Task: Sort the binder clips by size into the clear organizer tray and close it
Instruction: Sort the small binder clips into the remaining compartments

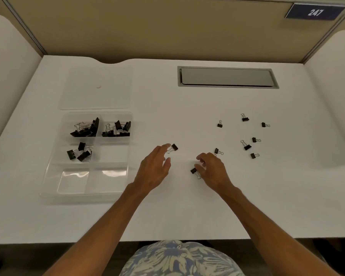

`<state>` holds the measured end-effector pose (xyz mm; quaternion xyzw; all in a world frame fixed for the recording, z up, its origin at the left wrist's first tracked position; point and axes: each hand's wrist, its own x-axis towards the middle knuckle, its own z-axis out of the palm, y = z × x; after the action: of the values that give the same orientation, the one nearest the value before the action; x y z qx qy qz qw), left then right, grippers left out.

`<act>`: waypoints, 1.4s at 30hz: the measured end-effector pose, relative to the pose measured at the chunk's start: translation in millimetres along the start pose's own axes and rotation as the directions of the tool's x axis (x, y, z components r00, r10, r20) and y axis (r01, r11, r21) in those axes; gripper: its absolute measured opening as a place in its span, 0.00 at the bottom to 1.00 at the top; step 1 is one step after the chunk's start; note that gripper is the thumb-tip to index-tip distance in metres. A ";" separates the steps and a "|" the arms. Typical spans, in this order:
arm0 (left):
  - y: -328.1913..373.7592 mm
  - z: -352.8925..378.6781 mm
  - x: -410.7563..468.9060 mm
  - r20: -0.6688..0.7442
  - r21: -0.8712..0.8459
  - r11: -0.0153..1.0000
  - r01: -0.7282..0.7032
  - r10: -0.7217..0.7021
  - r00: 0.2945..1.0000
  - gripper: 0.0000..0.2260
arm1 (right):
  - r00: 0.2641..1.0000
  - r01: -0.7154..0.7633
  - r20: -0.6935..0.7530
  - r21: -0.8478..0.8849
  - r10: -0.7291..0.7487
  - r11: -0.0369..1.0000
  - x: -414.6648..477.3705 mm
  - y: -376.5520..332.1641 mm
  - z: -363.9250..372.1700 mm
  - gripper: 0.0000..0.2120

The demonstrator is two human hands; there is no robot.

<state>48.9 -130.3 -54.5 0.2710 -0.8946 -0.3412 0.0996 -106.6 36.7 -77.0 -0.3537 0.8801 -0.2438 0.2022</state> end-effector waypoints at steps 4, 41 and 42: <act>4.5 12.7 -3.9 0.063 0.049 0.998 0.047 -0.050 0.997 0.19 | 0.992 0.107 0.079 -0.163 -0.095 0.981 -5.9 -2.4 10.9 0.18; 25.8 45.4 56.4 -0.122 0.217 0.935 0.281 -0.260 0.958 0.08 | 0.984 -0.141 -0.007 0.591 0.180 0.794 3.0 3.0 -42.6 0.05; 28.5 39.4 52.7 -0.122 0.107 0.942 0.318 -0.305 0.945 0.08 | 0.984 -0.144 0.002 0.593 0.178 0.792 5.4 -2.4 -41.3 0.06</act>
<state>-21.1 -119.8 -65.3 0.4321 -0.8537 -0.2812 0.0736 -130.8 43.1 -43.6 -0.1903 0.7924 -0.4968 0.2985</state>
